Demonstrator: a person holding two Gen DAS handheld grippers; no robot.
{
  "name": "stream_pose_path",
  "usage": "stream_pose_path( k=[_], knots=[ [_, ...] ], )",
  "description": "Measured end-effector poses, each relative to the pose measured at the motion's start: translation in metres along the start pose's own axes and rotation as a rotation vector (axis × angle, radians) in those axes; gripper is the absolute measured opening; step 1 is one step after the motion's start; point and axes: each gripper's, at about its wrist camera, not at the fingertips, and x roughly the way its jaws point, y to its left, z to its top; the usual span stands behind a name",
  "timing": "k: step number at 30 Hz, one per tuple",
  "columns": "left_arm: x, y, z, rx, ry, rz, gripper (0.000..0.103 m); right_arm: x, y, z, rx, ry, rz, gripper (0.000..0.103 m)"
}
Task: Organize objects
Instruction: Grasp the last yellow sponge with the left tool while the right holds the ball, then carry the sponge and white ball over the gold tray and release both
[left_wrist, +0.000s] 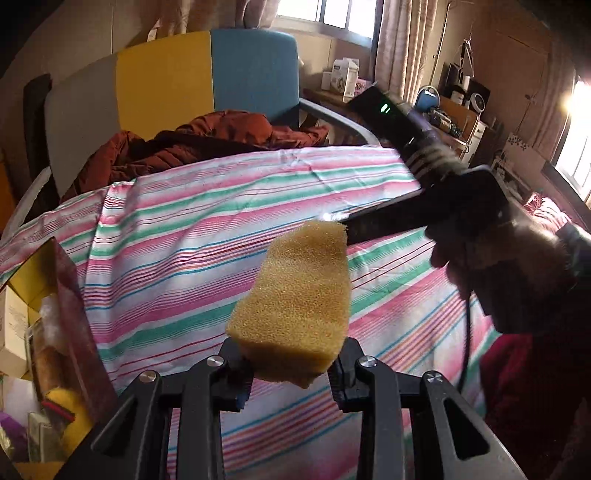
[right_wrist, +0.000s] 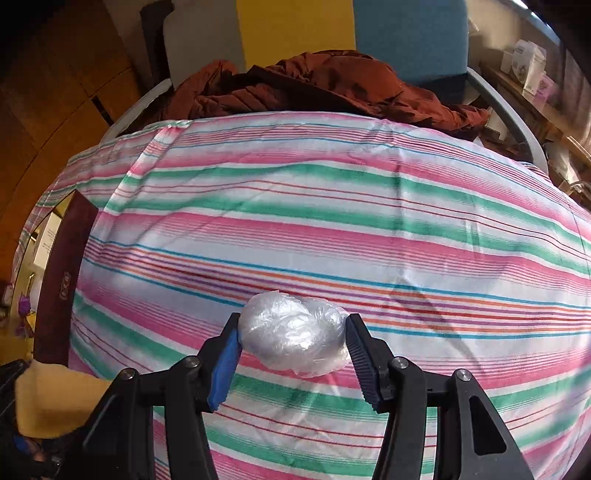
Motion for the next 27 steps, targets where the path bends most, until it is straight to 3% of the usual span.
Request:
stream_pose_path(
  k=[11, 19, 27],
  knots=[
    [-0.073, 0.03, -0.019, -0.065, -0.081, 0.006, 0.032, -0.002, 0.07, -0.012, -0.147, 0.071, 0.005, 0.056],
    [-0.12, 0.082, -0.035, -0.175, -0.149, 0.081, 0.032, -0.036, 0.118, -0.002, -0.218, 0.005, 0.011, 0.056],
    [-0.176, 0.142, -0.058, -0.287, -0.249, 0.214, 0.032, -0.067, 0.186, 0.0, -0.252, -0.093, 0.1, 0.056]
  ],
)
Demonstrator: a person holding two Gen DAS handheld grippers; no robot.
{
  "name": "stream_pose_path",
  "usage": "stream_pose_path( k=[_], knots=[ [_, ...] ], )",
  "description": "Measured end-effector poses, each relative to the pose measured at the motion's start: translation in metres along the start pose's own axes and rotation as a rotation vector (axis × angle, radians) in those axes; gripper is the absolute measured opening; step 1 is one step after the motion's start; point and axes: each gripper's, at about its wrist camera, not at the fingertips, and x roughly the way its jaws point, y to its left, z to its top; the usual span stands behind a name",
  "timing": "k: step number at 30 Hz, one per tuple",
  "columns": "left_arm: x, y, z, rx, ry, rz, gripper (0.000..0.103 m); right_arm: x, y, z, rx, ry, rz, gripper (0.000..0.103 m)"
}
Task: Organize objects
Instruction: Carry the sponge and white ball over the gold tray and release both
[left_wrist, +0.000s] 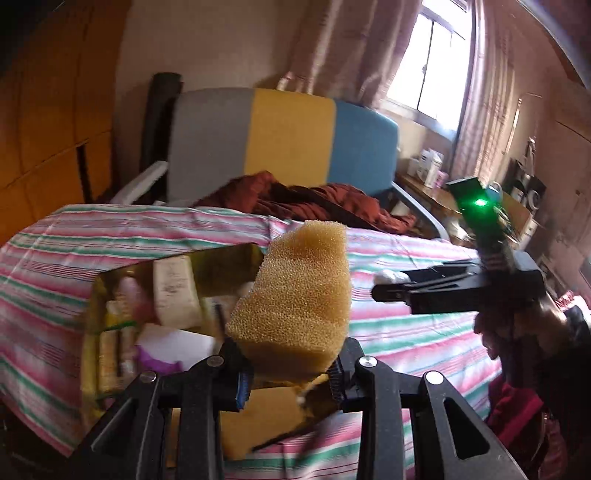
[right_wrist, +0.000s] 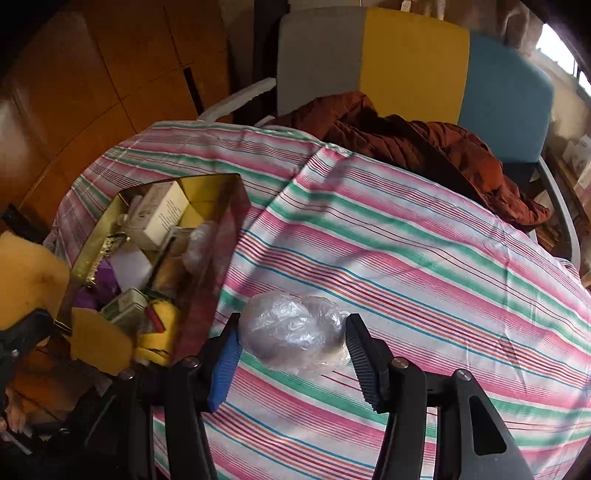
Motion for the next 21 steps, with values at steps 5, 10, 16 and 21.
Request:
stream_pose_path(
  k=[5, 10, 16, 21],
  knots=[
    [-0.011, 0.044, -0.007, -0.054, -0.018, 0.107, 0.032, -0.005, 0.045, 0.004, -0.005, -0.064, 0.07, 0.056],
    [-0.019, 0.082, -0.025, -0.111, -0.003, 0.176, 0.032, -0.002, 0.08, -0.002, 0.032, -0.095, 0.152, 0.056],
    [-0.022, 0.108, -0.048, -0.177, 0.024, 0.213, 0.032, -0.004, 0.11, -0.011, 0.036, -0.116, 0.166, 0.056],
    [-0.023, 0.117, -0.061, -0.206, 0.045, 0.203, 0.032, -0.001, 0.131, -0.013, -0.008, -0.107, 0.14, 0.056]
  ],
)
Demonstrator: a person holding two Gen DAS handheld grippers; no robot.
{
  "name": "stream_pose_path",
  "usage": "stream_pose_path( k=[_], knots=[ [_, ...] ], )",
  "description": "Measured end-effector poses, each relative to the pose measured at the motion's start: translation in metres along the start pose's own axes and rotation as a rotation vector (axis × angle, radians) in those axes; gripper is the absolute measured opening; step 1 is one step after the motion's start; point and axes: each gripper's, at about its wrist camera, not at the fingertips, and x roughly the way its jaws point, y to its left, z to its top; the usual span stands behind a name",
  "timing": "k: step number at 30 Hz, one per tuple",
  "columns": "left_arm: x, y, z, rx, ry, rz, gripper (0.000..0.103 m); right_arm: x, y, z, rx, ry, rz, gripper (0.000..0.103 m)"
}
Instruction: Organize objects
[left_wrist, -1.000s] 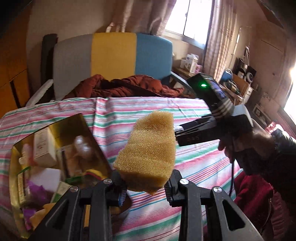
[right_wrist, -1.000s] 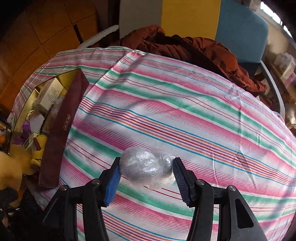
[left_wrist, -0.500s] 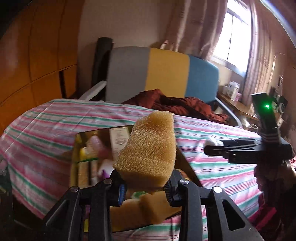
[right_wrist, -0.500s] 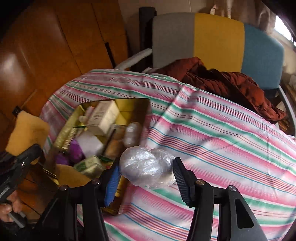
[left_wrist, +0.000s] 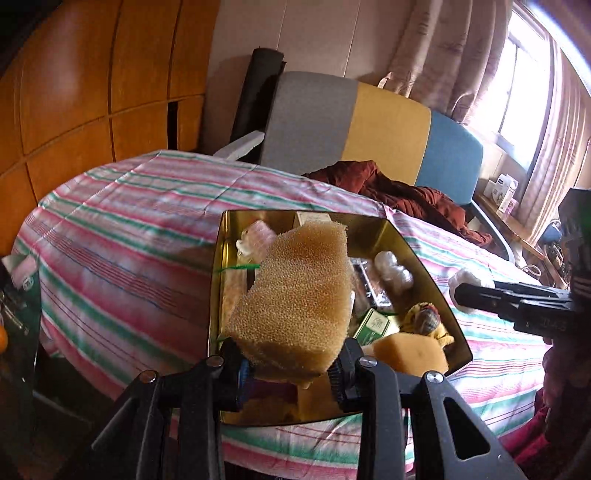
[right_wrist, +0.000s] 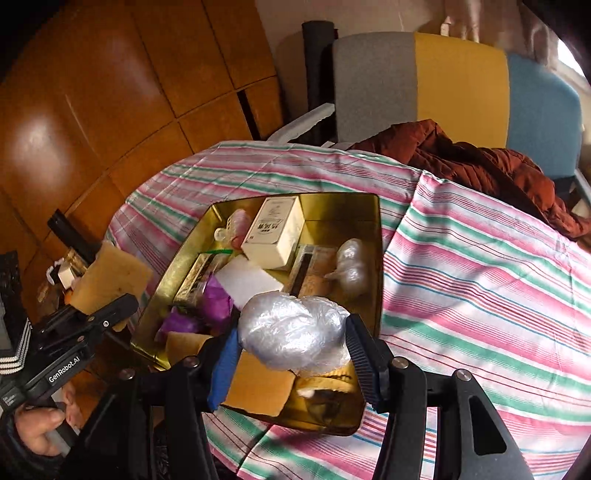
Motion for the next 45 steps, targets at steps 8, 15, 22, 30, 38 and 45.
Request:
stream_pose_path(
  k=[8, 15, 22, 30, 38, 45],
  knots=[
    [0.011, 0.012, -0.01, -0.022, 0.043, -0.024, 0.032, 0.013, 0.009, 0.007, -0.026, 0.018, -0.057, 0.057],
    [0.029, 0.006, -0.012, -0.006, 0.084, -0.044, 0.032, 0.033, 0.005, 0.019, -0.02, 0.037, -0.09, 0.058],
    [0.067, 0.0, -0.005, 0.002, 0.144, -0.043, 0.032, 0.055, 0.001, 0.035, 0.006, 0.044, -0.07, 0.058],
    [0.1, 0.0, 0.0, 0.004, 0.192, -0.035, 0.042, 0.08, -0.007, 0.04, 0.077, 0.072, -0.016, 0.087],
    [0.09, -0.005, -0.001, 0.016, 0.178, -0.03, 0.067, 0.079, -0.008, 0.03, 0.078, 0.077, -0.031, 0.089],
    [0.059, 0.003, 0.0, -0.009, 0.12, -0.004, 0.068, 0.063, -0.01, 0.021, 0.098, 0.037, -0.059, 0.096]
  ],
)
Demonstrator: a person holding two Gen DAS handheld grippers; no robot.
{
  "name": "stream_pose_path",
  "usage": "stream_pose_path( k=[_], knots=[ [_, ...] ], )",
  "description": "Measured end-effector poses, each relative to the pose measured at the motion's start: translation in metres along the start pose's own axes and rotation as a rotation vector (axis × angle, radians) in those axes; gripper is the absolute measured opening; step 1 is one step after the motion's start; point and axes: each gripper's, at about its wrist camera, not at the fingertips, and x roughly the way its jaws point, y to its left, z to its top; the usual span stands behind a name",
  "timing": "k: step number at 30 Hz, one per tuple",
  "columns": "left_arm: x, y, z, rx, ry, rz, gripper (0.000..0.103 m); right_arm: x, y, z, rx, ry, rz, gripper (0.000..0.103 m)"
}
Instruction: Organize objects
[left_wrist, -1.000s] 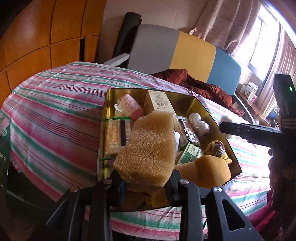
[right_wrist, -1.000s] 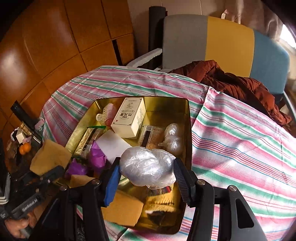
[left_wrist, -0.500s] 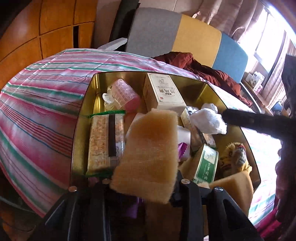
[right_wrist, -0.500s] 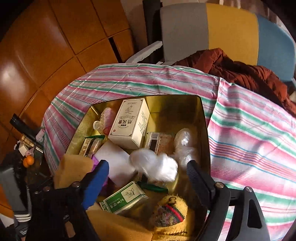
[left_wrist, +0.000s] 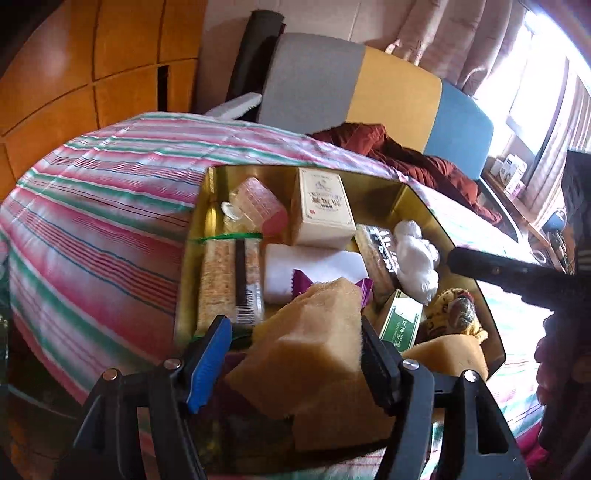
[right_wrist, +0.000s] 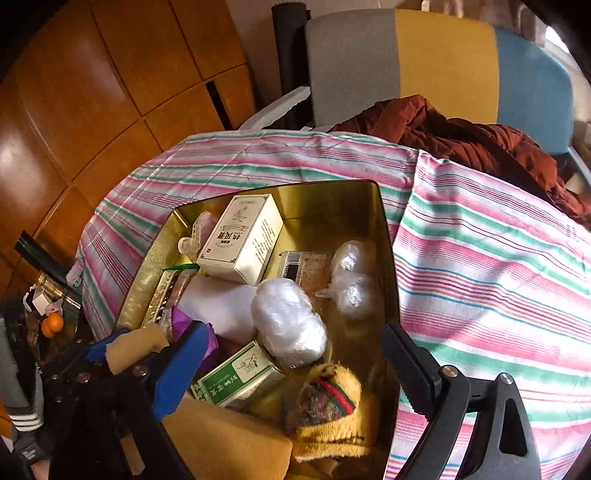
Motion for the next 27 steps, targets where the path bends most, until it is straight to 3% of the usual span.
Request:
stream_pose_path(
  k=[6, 14, 27],
  knots=[
    [-0.022, -0.002, 0.0, 0.024, -0.059, 0.039, 0.075, -0.017, 0.007, -0.012, -0.023, -0.048, -0.041, 0.1],
    [-0.042, -0.014, -0.001, 0.021, -0.098, 0.057, 0.075, -0.032, 0.009, -0.023, -0.028, -0.084, -0.086, 0.102],
    [-0.084, -0.025, -0.004, -0.045, -0.157, 0.203, 0.075, -0.067, 0.028, -0.048, -0.05, -0.202, -0.18, 0.103]
  ],
)
